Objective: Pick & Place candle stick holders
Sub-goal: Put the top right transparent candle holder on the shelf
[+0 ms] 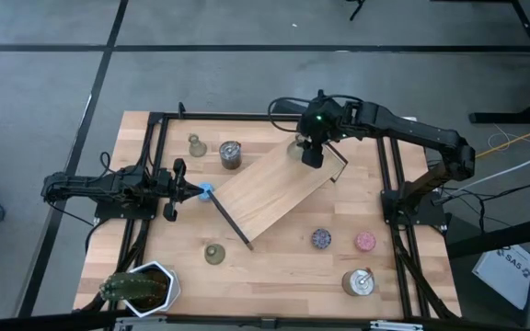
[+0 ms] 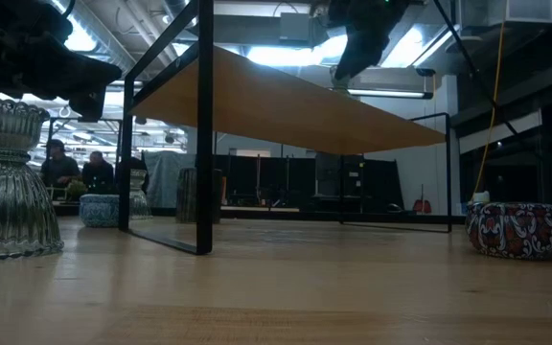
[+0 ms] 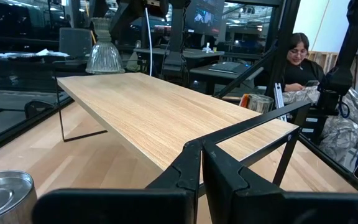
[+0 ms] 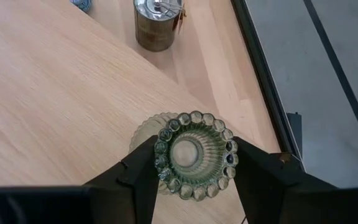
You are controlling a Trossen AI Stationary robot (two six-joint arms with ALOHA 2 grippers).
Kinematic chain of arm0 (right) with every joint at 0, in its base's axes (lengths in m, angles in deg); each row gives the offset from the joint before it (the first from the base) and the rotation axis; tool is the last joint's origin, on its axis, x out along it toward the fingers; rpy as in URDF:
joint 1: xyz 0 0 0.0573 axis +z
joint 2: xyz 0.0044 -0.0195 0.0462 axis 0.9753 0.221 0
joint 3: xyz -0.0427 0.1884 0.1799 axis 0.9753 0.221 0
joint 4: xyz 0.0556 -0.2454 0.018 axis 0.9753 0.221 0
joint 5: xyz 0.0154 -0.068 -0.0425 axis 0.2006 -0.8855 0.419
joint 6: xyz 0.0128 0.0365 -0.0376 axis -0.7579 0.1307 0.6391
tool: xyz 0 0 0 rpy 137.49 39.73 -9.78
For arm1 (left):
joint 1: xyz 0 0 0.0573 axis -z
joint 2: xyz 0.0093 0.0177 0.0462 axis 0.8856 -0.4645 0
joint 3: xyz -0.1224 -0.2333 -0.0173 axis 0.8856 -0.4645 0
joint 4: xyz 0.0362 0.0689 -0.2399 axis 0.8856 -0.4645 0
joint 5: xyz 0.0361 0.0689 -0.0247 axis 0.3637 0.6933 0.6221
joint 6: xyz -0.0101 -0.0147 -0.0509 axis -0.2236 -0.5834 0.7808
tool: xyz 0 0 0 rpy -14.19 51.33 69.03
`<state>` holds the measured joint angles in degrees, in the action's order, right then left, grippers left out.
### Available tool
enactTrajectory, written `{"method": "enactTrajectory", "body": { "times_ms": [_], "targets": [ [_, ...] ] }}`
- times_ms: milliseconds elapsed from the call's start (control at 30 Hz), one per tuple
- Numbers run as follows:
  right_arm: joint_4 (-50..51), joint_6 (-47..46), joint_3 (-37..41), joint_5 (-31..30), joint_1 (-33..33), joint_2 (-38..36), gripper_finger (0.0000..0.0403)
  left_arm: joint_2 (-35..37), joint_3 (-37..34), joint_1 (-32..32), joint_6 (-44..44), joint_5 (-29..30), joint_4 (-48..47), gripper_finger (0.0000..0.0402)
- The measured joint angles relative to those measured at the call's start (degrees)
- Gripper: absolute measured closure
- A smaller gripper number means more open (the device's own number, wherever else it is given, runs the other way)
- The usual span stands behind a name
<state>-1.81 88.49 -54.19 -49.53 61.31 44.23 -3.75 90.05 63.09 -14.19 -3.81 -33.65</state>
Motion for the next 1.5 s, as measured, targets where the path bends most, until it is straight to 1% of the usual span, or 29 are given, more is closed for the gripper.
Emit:
{"method": "enactTrajectory", "body": {
  "times_ms": [367, 667, 867, 1100, 1500],
  "targets": [
    [-1.7, 0.0, -0.2, 0.0, 4.3, 0.1, 0.0224, 0.0, 0.0, 0.0, 0.0, 0.0, 0.0, 0.0391],
    [2.5, 1.2, -10.3, 0.0, 7.3, 7.0, 0.0224, 0.0, 0.0, 0.0, 0.0, 0.0, 0.0, 0.0391],
    [2.8, 2.9, -13.9, 0.0, 8.7, 11.2, 0.0224, 0.0, 0.0, 0.0, 0.0, 0.0, 0.0, 0.0389],
    [2.7, 3.0, -14.3, 0.0, 9.3, 14.1, 0.0224, 0.0, 0.0, 0.0, 0.0, 0.0, 0.0, 0.0391],
    [3.3, 3.0, -14.3, -0.2, 9.3, 14.2, 0.0224, 0.0, 0.0, 0.0, 0.0, 0.0, 0.0, 0.0391]
  ]
}}
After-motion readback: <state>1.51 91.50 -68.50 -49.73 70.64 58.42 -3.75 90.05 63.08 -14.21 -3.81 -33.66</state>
